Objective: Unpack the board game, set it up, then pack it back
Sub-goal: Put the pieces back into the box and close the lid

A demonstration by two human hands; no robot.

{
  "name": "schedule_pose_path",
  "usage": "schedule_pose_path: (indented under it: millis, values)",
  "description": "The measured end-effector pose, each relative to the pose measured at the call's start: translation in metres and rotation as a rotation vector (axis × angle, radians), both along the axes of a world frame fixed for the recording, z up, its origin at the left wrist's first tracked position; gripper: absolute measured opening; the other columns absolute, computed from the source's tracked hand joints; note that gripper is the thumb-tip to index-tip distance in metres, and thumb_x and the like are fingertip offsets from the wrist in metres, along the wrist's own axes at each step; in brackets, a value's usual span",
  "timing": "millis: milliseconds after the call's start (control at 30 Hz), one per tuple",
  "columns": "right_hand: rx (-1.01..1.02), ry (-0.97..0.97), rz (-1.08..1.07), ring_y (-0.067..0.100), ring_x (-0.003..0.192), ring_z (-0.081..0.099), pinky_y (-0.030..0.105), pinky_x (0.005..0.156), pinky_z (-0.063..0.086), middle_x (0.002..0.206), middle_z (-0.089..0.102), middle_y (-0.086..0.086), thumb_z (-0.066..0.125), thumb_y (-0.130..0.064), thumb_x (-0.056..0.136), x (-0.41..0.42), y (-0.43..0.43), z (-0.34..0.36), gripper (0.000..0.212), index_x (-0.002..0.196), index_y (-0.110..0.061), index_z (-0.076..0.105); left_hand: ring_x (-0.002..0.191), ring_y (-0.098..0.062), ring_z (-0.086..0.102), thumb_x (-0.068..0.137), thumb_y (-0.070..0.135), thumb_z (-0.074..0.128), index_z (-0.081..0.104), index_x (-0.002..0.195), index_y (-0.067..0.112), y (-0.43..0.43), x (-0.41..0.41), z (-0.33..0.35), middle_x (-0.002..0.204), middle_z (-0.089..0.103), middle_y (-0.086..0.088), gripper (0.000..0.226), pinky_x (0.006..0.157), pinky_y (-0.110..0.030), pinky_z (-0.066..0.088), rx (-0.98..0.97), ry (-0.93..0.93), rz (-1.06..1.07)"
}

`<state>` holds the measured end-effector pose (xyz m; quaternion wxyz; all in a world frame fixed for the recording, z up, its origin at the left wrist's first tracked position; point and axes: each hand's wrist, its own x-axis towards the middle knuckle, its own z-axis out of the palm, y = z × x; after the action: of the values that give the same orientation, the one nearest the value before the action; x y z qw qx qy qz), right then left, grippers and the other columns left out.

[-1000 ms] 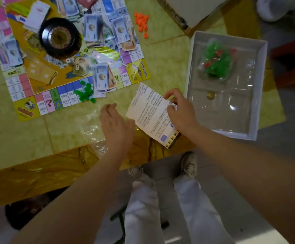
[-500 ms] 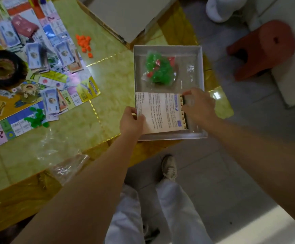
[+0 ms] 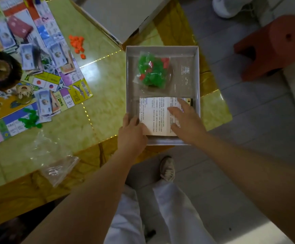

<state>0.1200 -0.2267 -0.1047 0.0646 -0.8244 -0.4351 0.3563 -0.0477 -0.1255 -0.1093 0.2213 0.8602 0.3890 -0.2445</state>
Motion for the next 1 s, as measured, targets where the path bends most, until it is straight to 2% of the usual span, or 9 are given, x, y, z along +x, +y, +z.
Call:
schedule_pose_path:
  millis: [100, 200, 333, 433, 533, 633, 767, 867, 1000]
  values:
    - [-0.032, 0.126, 0.088, 0.025, 0.147, 0.005, 0.042, 0.115, 0.026, 0.162, -0.007, -0.001, 0.053, -0.023, 0.095, 0.0, 0.006, 0.001, 0.062, 0.151, -0.03, 0.026, 0.146, -0.03, 0.008, 0.089, 0.024, 0.05, 0.057, 0.13, 0.015, -0.002, -0.002, -0.003, 0.146, 0.04, -0.005, 0.042, 0.119, -0.043, 0.02, -0.013, -0.024, -0.025]
    - [-0.143, 0.092, 0.176, 0.026, 0.147, 0.001, 0.043, 0.112, 0.03, 0.162, -0.007, 0.001, 0.055, -0.021, 0.093, -0.001, 0.011, 0.0, 0.052, 0.144, -0.026, 0.041, 0.141, -0.027, 0.024, 0.087, 0.027, 0.049, 0.061, 0.124, 0.017, -0.004, -0.005, -0.006, 0.137, 0.051, -0.003, 0.041, 0.119, -0.038, 0.019, -0.024, -0.051, -0.015]
    - [-0.106, -0.071, 0.189, 0.031, 0.135, 0.026, 0.044, 0.104, 0.037, 0.152, 0.022, 0.009, 0.058, -0.021, 0.09, 0.003, 0.023, 0.003, 0.031, 0.121, -0.02, 0.061, 0.116, -0.024, 0.039, 0.09, 0.022, 0.05, 0.062, 0.121, 0.018, 0.0, -0.001, 0.01, 0.123, 0.053, -0.001, 0.033, 0.099, -0.031, 0.037, -0.084, -0.14, 0.058]
    - [-0.091, -0.111, 0.151, 0.029, 0.118, 0.043, 0.044, 0.098, 0.043, 0.129, 0.042, 0.011, 0.056, -0.024, 0.092, 0.006, 0.04, 0.006, 0.023, 0.109, -0.014, 0.066, 0.101, -0.025, 0.054, 0.092, 0.017, 0.052, 0.064, 0.112, 0.015, 0.015, -0.001, 0.022, 0.112, 0.049, -0.004, 0.024, 0.083, -0.029, 0.042, -0.186, -0.229, 0.198]
    - [0.062, -0.022, 0.009, 0.025, 0.101, 0.055, 0.042, 0.089, 0.049, 0.113, 0.055, 0.012, 0.054, -0.018, 0.093, 0.008, 0.067, 0.012, 0.019, 0.103, -0.011, 0.068, 0.096, -0.025, 0.059, 0.092, 0.014, 0.054, 0.061, 0.117, 0.016, 0.036, -0.004, 0.023, 0.114, 0.05, -0.006, 0.026, 0.081, -0.034, 0.049, -0.129, -0.295, 0.312]
    - [0.168, 0.108, -0.081, 0.017, 0.091, 0.06, 0.037, 0.086, 0.051, 0.106, 0.064, 0.004, 0.051, -0.012, 0.094, 0.007, 0.11, 0.017, 0.02, 0.105, -0.013, 0.068, 0.098, -0.025, 0.06, 0.091, 0.012, 0.053, 0.056, 0.126, 0.015, 0.07, -0.002, 0.02, 0.118, 0.057, -0.008, 0.035, 0.082, -0.031, 0.044, -0.137, -0.303, 0.4]
    - [0.286, 0.227, -0.204, 0.017, 0.093, 0.062, 0.04, 0.088, 0.053, 0.106, 0.064, 0.002, 0.053, -0.01, 0.093, 0.008, 0.171, 0.014, 0.018, 0.106, -0.016, 0.063, 0.094, -0.028, 0.061, 0.091, 0.013, 0.052, 0.055, 0.125, 0.014, 0.119, 0.007, 0.016, 0.096, 0.067, -0.008, 0.035, 0.076, -0.03, 0.042, -0.211, -0.293, 0.544]
    - [0.307, 0.169, -0.2, 0.019, 0.096, 0.058, 0.042, 0.088, 0.05, 0.116, 0.056, 0.003, 0.052, -0.011, 0.092, 0.01, 0.221, 0.009, 0.022, 0.111, -0.017, 0.062, 0.089, -0.028, 0.065, 0.09, 0.014, 0.052, 0.063, 0.113, 0.017, 0.158, 0.015, 0.009, 0.092, 0.068, -0.008, 0.026, 0.077, -0.034, 0.051, -0.279, -0.287, 0.593]
    - [0.276, 0.003, -0.079, 0.023, 0.129, 0.038, 0.037, 0.108, 0.032, 0.138, 0.046, 0.005, 0.053, -0.013, 0.09, 0.014, 0.278, -0.003, 0.031, 0.119, -0.017, 0.063, 0.088, -0.027, 0.066, 0.09, 0.014, 0.051, 0.067, 0.105, 0.016, 0.203, 0.024, -0.002, 0.093, 0.067, -0.006, 0.022, 0.076, -0.036, 0.052, -0.34, -0.295, 0.615]
